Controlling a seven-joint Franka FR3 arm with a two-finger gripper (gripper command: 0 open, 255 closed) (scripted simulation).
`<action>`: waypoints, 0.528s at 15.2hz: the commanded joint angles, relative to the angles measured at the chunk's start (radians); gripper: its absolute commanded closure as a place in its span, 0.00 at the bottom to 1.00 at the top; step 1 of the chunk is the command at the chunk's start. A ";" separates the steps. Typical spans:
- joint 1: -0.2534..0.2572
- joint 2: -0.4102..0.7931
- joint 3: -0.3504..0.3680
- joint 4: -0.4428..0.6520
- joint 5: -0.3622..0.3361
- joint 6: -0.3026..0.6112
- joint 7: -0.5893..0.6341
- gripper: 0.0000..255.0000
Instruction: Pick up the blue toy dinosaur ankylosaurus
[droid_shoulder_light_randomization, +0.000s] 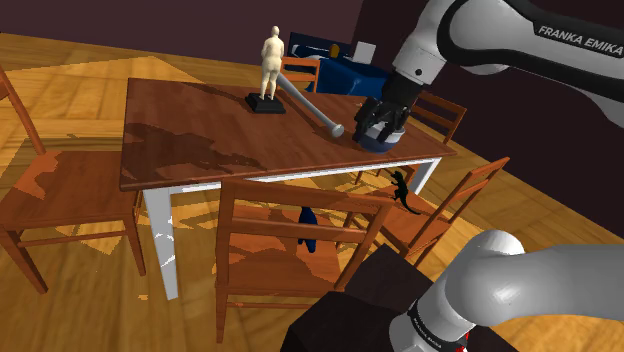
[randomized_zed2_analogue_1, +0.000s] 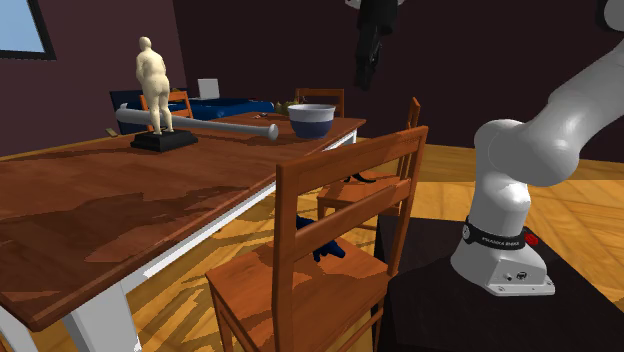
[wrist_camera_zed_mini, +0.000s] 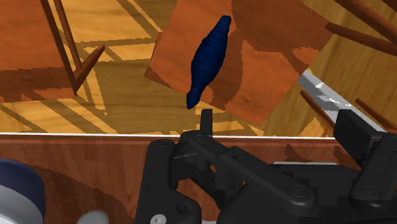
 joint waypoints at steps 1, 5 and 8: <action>0.000 0.000 0.000 0.000 0.000 0.000 0.000 0.00; -0.019 0.040 0.042 -0.098 0.000 0.127 0.066 0.00; -0.034 0.085 0.073 -0.159 0.000 0.224 0.116 0.00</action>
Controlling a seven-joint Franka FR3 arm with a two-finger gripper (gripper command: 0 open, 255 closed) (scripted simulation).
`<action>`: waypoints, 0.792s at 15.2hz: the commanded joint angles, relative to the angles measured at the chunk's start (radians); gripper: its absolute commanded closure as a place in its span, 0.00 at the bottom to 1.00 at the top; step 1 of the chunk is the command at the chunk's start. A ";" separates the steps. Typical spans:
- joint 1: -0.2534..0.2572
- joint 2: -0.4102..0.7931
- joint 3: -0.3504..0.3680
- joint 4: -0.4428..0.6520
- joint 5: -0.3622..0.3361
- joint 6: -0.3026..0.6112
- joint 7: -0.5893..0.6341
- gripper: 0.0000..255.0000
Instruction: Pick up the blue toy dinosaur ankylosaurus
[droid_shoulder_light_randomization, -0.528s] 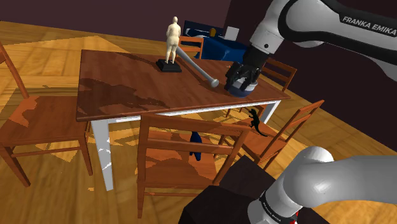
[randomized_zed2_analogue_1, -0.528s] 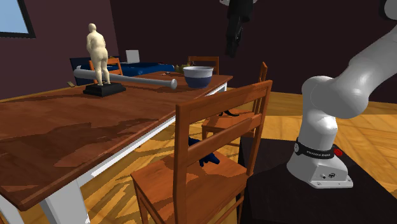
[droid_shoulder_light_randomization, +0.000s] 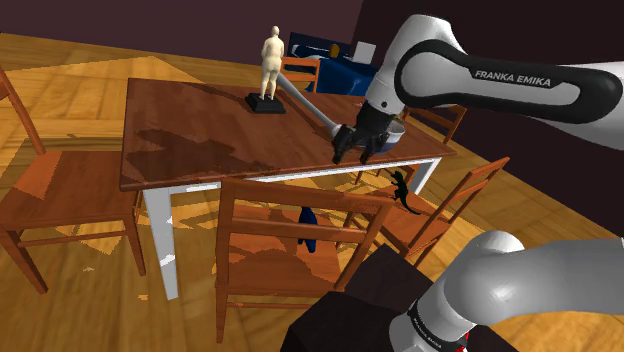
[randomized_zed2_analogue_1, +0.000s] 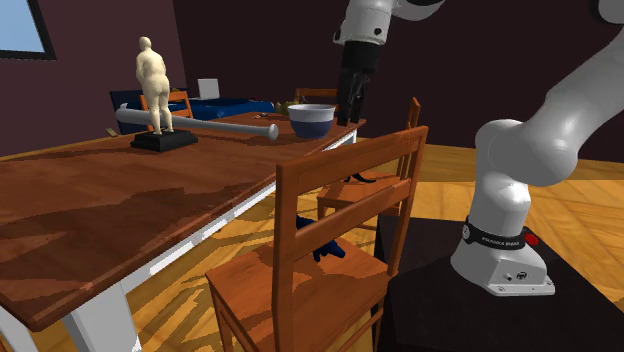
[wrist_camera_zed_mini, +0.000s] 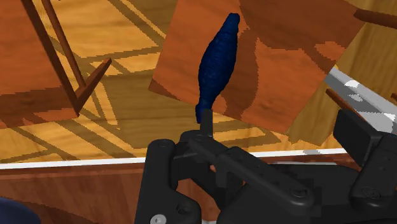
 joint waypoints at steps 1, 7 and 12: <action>-0.012 0.035 0.019 -0.036 -0.002 0.066 0.033 0.00; -0.047 0.178 0.081 -0.118 -0.015 0.269 0.144 0.00; -0.086 0.338 0.132 -0.151 -0.049 0.440 0.253 0.00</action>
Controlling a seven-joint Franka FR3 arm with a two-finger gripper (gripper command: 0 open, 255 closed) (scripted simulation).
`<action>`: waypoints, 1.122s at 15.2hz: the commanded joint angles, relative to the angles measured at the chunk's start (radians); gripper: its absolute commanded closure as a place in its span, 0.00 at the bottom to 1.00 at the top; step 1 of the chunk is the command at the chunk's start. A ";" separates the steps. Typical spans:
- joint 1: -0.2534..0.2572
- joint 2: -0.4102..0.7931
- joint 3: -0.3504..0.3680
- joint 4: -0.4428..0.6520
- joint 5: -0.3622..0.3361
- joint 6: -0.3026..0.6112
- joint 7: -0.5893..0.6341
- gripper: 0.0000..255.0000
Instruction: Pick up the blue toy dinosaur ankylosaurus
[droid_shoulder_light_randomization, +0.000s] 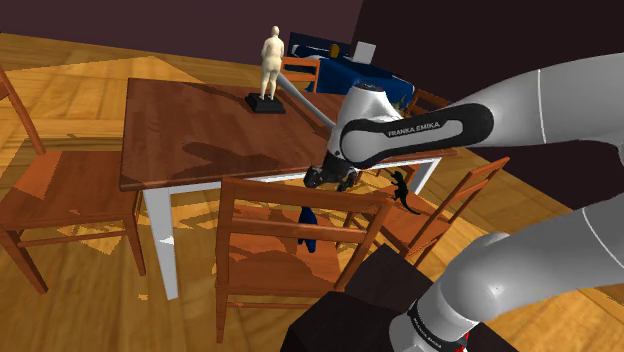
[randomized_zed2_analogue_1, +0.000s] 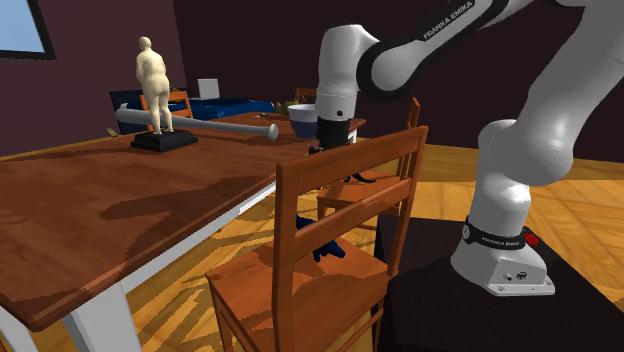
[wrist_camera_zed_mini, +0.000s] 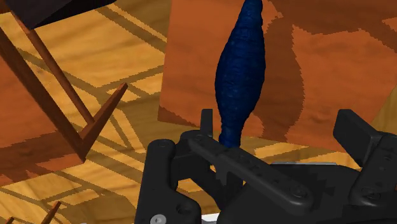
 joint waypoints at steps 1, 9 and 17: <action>-0.019 0.073 0.021 -0.008 -0.020 0.074 0.051 0.00; -0.094 0.371 0.071 0.017 -0.189 0.296 0.291 0.00; -0.097 0.483 0.058 0.011 -0.281 0.406 0.363 0.00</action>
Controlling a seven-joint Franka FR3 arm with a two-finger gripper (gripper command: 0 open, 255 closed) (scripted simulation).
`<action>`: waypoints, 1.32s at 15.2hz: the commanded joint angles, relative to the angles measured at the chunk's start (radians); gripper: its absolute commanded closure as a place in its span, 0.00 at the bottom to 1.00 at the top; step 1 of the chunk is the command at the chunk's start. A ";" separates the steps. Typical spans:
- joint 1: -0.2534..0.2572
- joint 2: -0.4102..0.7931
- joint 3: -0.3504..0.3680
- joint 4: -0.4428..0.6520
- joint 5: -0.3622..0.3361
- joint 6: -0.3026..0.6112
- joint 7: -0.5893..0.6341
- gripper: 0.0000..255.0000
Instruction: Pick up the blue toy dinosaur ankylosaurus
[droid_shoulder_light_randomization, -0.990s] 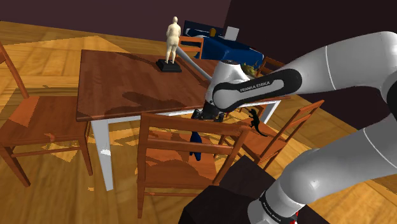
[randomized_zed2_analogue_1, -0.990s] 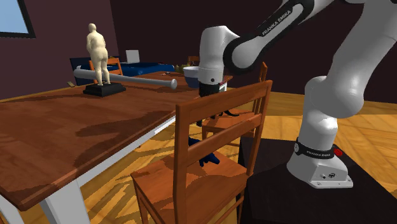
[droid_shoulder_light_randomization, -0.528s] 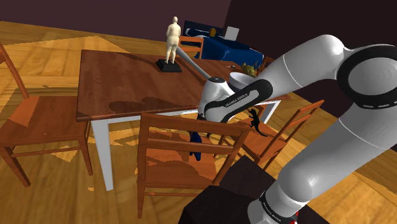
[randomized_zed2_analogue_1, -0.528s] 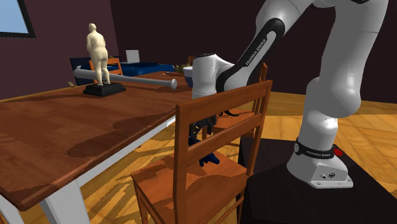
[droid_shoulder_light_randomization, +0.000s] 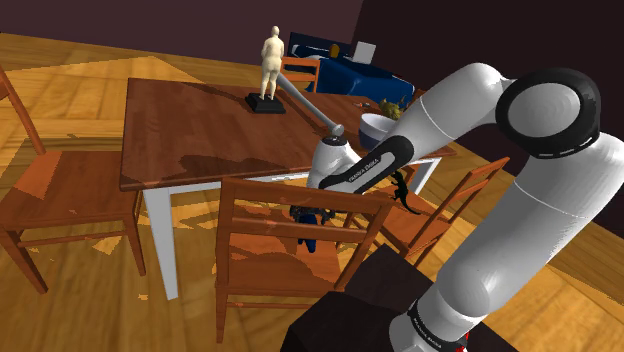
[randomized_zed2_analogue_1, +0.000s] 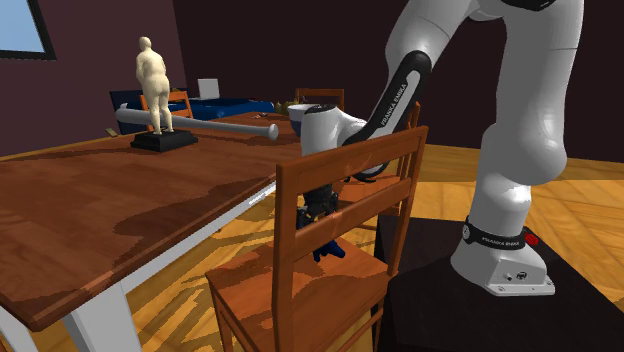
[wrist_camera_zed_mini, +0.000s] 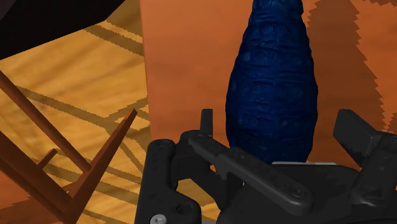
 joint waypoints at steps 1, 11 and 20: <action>0.001 0.013 -0.002 0.001 -0.011 0.010 0.007 0.00; 0.001 0.013 -0.002 0.001 -0.011 0.010 0.008 1.00; 0.005 -0.119 0.012 0.009 0.094 -0.121 -0.075 1.00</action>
